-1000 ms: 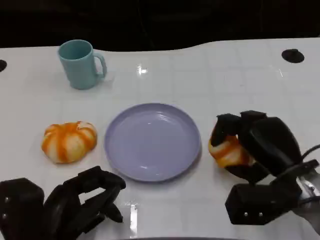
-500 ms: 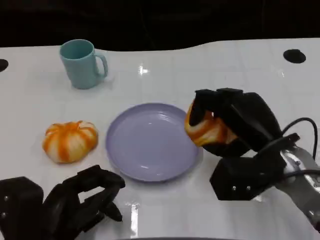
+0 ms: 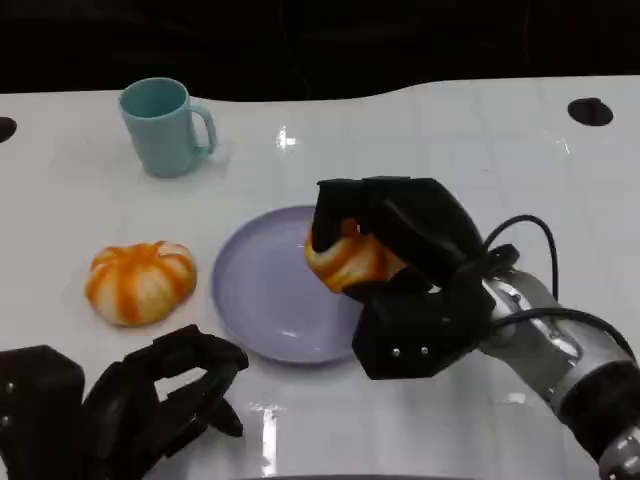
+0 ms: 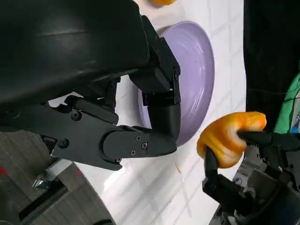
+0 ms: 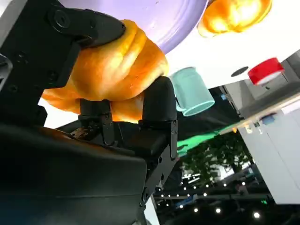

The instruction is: Grasp the bread from the table and place it into the plate.

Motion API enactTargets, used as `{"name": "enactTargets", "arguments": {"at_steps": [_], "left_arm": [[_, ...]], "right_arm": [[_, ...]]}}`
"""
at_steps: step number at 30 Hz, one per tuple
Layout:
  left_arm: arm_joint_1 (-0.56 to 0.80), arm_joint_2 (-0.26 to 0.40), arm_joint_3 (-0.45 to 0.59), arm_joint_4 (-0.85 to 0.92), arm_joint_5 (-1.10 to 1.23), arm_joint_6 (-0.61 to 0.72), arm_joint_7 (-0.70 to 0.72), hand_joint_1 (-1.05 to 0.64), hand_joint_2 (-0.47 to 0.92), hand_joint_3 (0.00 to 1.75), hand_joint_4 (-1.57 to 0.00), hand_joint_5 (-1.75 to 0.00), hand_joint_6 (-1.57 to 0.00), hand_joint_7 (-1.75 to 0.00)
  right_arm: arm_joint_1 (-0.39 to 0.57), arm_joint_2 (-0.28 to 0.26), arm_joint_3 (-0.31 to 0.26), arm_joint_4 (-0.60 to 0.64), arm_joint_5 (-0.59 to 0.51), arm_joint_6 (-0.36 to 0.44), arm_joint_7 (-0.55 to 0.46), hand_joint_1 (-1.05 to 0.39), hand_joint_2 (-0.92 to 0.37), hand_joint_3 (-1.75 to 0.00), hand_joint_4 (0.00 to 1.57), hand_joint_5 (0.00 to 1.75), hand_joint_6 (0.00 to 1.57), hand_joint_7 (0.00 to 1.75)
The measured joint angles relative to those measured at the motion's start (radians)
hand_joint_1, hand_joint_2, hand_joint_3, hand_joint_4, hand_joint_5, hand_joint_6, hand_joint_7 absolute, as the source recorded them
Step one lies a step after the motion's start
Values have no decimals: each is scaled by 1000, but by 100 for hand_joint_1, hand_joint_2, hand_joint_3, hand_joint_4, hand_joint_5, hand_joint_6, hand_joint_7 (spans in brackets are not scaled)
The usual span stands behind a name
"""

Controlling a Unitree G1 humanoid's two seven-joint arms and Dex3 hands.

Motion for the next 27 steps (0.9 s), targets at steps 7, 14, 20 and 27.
{"name": "enactTargets", "arguments": {"at_steps": [7, 14, 20, 27], "left_arm": [[-5, 0, 2, 8, 0, -1, 0, -48, 92, 35, -63, -160, -67, -120], [-13, 0, 2, 12, 1, 0, 1, -48, 92, 35, -63, -160, -67, -120], [-1, -3, 2, 4, 4, 0, 12, -48, 92, 36, -63, -160, -67, -119], [7, -2, 5, -2, 4, -4, 12, -47, 92, 38, -59, -163, -63, -122]], "right_arm": [[-62, 29, 1, 102, 44, -10, 105, -16, -62, -62, 67, 143, 87, 41], [-84, 17, 10, 75, 81, 44, 326, -41, -92, -14, 27, 35, 46, 0], [-72, -24, 31, -68, 63, 112, 431, -53, -92, -15, 13, 24, 31, 0], [-22, -44, 50, -137, 59, 116, 457, -59, -92, -17, 9, 23, 27, 0]]}}
